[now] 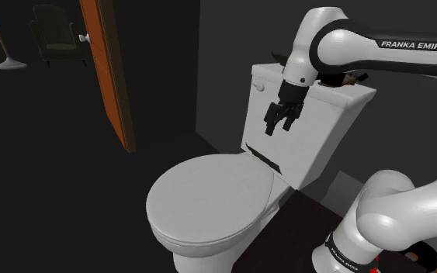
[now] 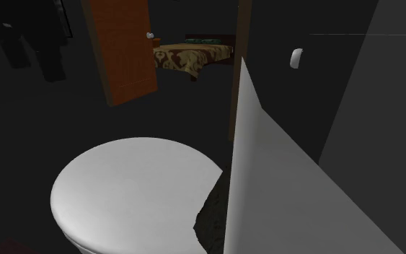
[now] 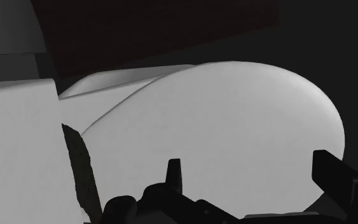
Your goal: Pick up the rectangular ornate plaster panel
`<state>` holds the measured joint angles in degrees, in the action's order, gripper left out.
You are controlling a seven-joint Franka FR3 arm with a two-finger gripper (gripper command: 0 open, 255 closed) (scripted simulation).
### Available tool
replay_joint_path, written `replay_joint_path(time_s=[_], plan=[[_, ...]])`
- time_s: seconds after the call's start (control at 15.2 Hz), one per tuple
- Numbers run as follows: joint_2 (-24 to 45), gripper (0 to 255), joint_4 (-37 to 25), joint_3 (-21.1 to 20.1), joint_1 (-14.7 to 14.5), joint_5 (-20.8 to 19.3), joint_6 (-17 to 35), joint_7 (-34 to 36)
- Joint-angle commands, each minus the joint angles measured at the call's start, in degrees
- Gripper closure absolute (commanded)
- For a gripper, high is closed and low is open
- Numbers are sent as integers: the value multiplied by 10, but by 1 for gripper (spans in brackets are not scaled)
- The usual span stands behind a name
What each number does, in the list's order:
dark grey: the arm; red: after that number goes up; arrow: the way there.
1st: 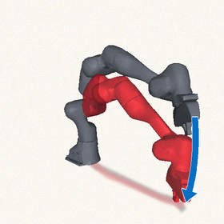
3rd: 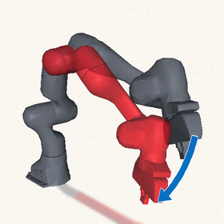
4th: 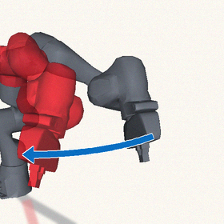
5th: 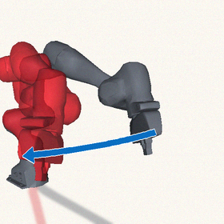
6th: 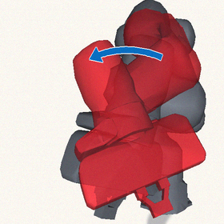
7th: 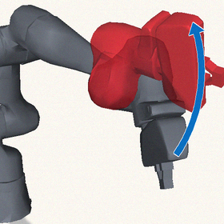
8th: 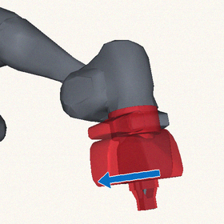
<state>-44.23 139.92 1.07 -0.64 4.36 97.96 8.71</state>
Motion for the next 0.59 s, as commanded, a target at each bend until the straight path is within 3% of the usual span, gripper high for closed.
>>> replay_joint_path(time_s=[0.0,0.53], plan=[[0,0,0,0,0,0,0,0],[70,0,80,-2,32,-85,156,-25]])
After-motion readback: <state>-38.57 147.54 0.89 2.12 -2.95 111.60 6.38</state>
